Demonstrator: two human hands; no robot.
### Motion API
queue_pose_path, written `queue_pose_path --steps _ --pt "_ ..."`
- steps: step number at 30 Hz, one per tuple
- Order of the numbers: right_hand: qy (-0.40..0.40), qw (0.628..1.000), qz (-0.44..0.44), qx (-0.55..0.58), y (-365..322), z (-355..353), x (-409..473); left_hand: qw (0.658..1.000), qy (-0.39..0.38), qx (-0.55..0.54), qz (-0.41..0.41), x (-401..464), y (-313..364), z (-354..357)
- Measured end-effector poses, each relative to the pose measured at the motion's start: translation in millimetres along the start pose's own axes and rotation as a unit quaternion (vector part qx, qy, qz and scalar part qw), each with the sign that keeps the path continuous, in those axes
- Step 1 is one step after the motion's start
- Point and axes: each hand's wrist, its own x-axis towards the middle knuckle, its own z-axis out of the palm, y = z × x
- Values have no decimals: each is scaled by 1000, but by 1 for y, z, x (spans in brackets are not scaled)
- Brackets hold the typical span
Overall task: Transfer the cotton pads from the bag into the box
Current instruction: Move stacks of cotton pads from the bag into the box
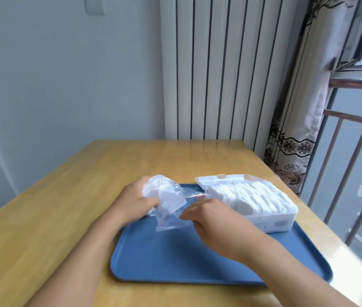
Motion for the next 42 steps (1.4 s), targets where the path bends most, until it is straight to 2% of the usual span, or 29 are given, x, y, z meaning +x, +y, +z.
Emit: queue_pose_path --steps 3,6,10,13,19,24,30,35,38,42 --pt "7 998 16 -57 -4 5 7 1000 -3 3 11 4 -2 1" --pt "4 997 30 -64 -7 4 9 997 -36 -64 16 2 6 1" --pt "66 995 30 -64 -2 6 8 988 -51 -145 9 -3 17 4" --pt "84 992 51 -80 0 1 7 975 -74 -209 -11 -3 21 1" --pt "110 987 79 -87 -8 -8 6 965 -103 -240 -16 -5 22 4" --pt "60 988 113 -92 -7 -10 4 964 -112 -240 12 -8 23 5" --pt "85 990 105 -36 -2 -14 3 955 -135 -258 49 -12 25 1" --pt "146 987 61 -26 -9 -27 3 927 -152 -341 4 -9 24 4" --pt "195 978 42 -55 -3 -22 1 919 -162 -360 -4 -8 25 6" --pt "224 974 11 -33 1 -23 0 907 -163 -387 -14 -9 26 6"
